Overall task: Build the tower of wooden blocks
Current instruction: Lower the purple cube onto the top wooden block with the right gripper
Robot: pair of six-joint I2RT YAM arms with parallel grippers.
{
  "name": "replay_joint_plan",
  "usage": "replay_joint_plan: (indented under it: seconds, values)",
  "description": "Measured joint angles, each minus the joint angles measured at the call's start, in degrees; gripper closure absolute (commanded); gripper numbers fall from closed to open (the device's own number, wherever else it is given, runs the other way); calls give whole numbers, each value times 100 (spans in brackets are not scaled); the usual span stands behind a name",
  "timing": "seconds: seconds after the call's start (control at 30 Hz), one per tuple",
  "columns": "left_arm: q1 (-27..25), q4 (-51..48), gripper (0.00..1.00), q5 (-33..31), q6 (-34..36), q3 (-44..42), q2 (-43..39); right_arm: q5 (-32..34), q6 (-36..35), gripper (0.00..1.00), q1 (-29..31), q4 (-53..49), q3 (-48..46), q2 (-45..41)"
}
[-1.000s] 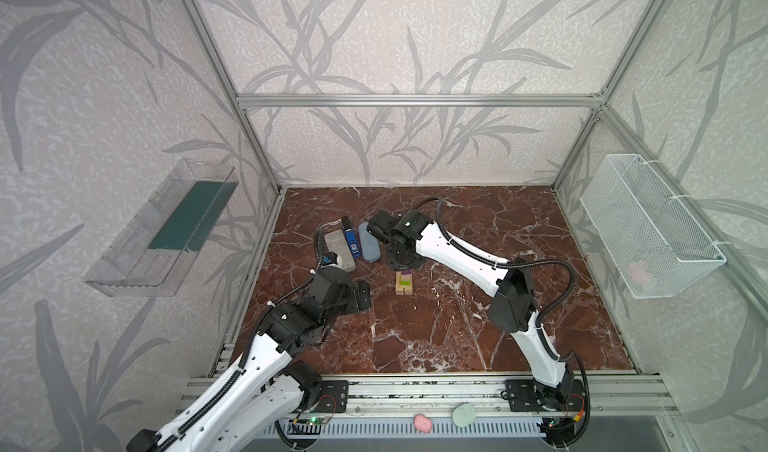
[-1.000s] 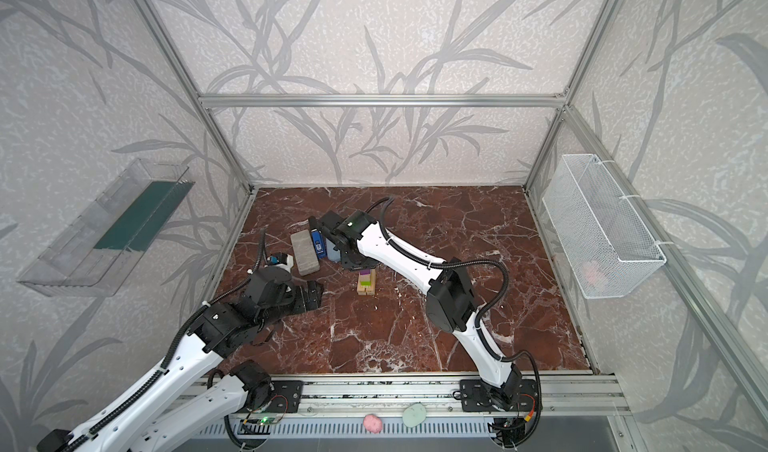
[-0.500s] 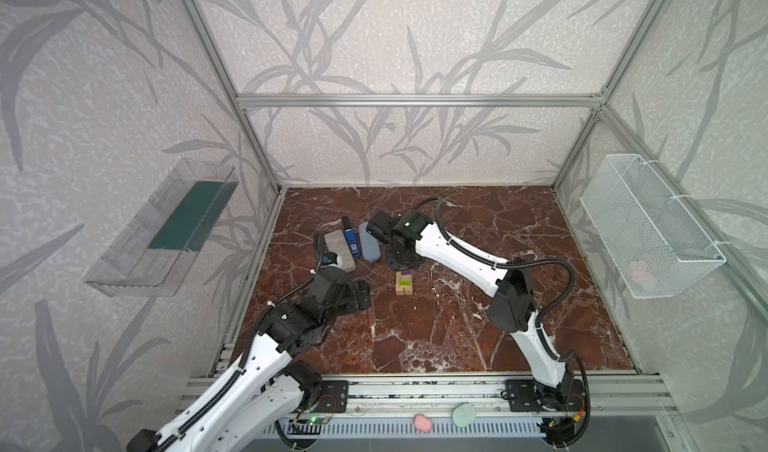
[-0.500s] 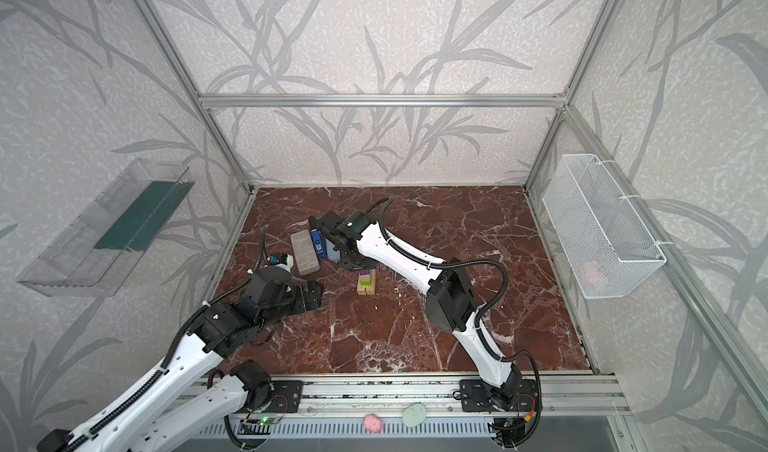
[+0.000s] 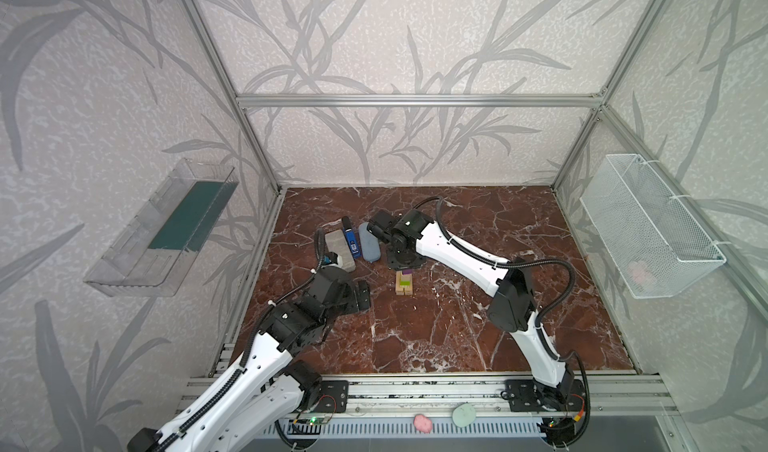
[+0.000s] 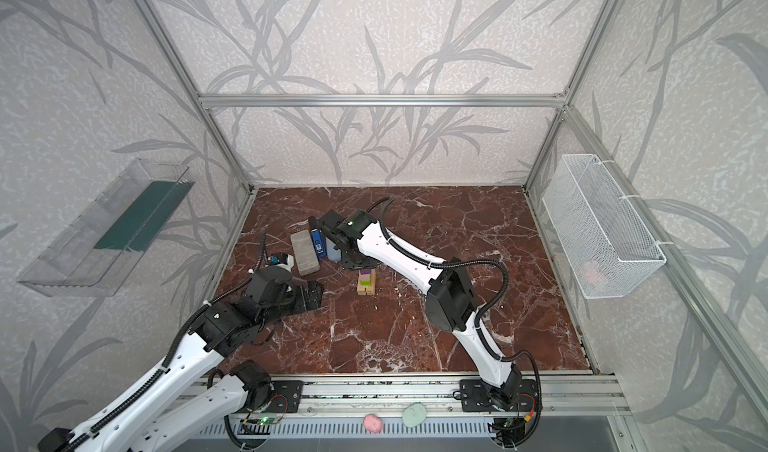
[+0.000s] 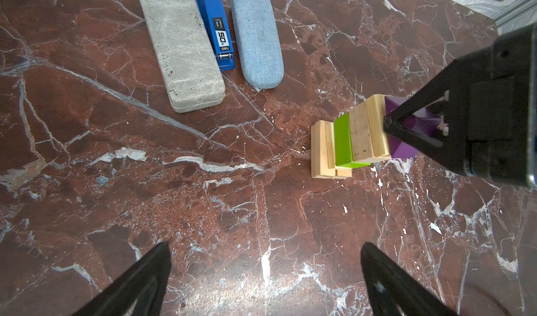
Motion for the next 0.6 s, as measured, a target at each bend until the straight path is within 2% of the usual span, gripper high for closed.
replay_joint_plan:
  seconds: [0.6]
  values:
    - [0, 0, 0, 2, 0, 0, 0, -20, 24, 71, -52, 4, 22, 11]
